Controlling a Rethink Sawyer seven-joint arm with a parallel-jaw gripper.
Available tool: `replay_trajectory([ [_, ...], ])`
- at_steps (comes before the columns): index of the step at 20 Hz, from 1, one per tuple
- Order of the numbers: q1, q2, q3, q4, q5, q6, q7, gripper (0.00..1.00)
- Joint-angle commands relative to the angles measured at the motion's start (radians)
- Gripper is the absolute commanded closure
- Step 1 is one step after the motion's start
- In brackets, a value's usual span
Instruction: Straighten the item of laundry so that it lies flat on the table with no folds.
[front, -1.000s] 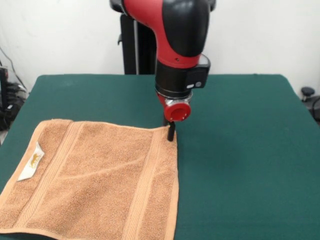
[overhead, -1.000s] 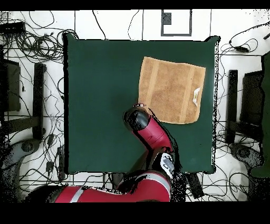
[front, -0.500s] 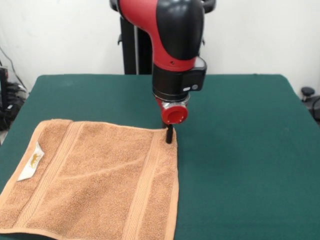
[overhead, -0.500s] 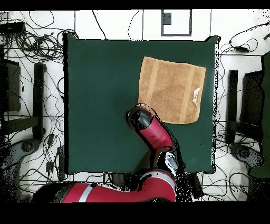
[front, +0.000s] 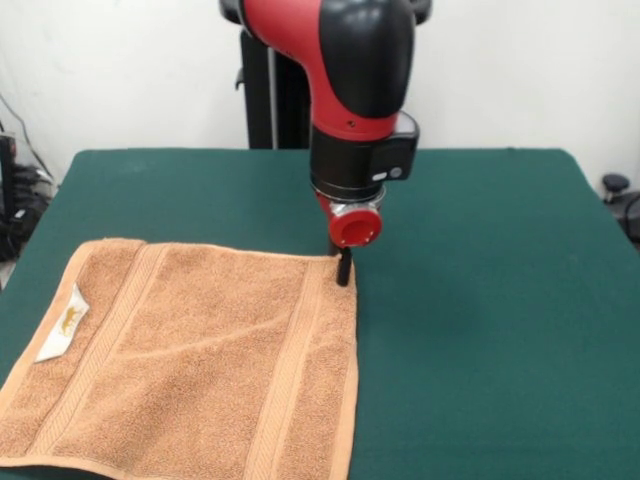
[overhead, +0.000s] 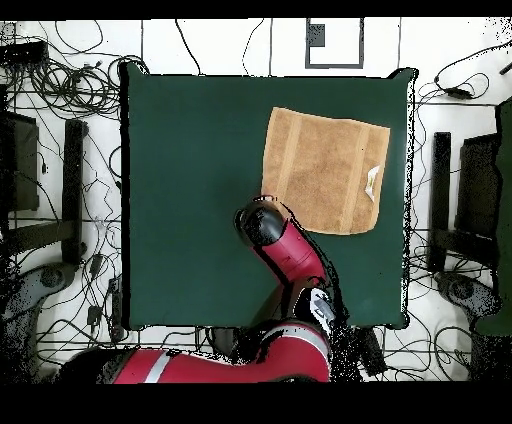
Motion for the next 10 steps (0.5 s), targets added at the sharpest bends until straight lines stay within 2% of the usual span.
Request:
replay_trajectory([
  [1, 0.030, 0.018, 0.107, 0.052, 0.017, -0.009, 0.215, 0.00],
  [10, 0.004, -0.011, 0.138, 0.105, 0.015, -0.037, 0.208, 0.00],
])
